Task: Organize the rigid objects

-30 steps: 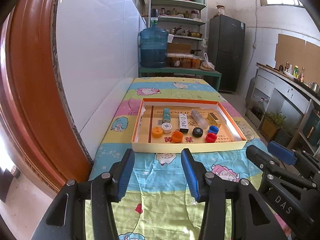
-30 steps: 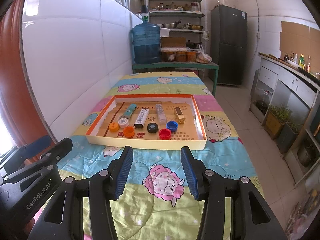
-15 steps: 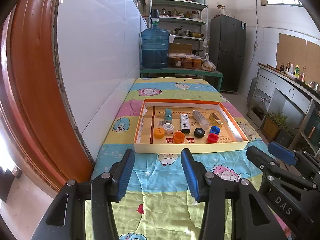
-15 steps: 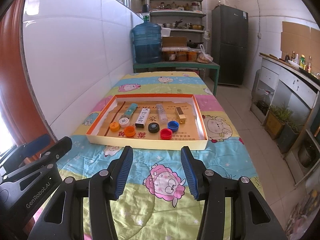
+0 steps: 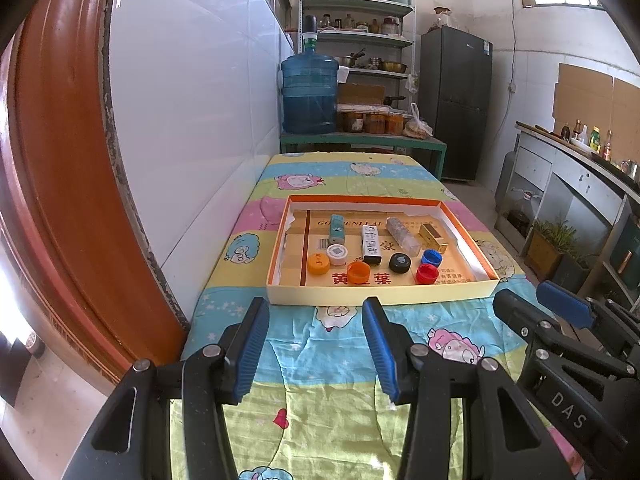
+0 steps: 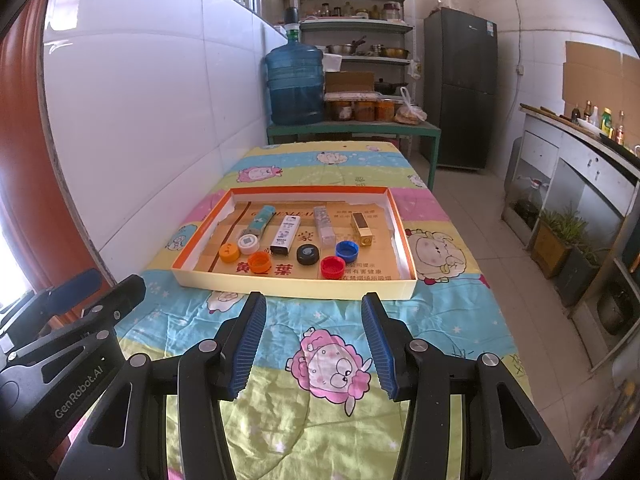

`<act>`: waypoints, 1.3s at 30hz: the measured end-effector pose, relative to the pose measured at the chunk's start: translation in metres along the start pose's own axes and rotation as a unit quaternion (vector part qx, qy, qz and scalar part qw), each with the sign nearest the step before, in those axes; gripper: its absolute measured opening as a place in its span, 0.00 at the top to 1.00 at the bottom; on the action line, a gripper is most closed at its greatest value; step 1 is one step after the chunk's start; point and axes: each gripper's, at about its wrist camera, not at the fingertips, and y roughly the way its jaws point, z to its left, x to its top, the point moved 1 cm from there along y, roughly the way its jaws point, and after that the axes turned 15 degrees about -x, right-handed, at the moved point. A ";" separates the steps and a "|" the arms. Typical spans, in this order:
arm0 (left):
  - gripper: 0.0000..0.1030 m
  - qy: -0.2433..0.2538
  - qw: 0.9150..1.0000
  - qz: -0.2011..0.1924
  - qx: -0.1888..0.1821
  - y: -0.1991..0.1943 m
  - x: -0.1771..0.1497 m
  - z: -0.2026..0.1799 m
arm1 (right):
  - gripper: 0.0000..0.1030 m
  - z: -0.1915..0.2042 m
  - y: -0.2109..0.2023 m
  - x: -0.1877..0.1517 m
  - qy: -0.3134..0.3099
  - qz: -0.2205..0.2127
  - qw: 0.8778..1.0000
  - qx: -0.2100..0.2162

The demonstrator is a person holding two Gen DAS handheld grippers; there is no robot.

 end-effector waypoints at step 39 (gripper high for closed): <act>0.53 0.003 1.000 0.014 0.008 0.012 -0.006 0.005 | 0.50 0.002 0.007 -0.002 -0.001 0.004 1.000 0.002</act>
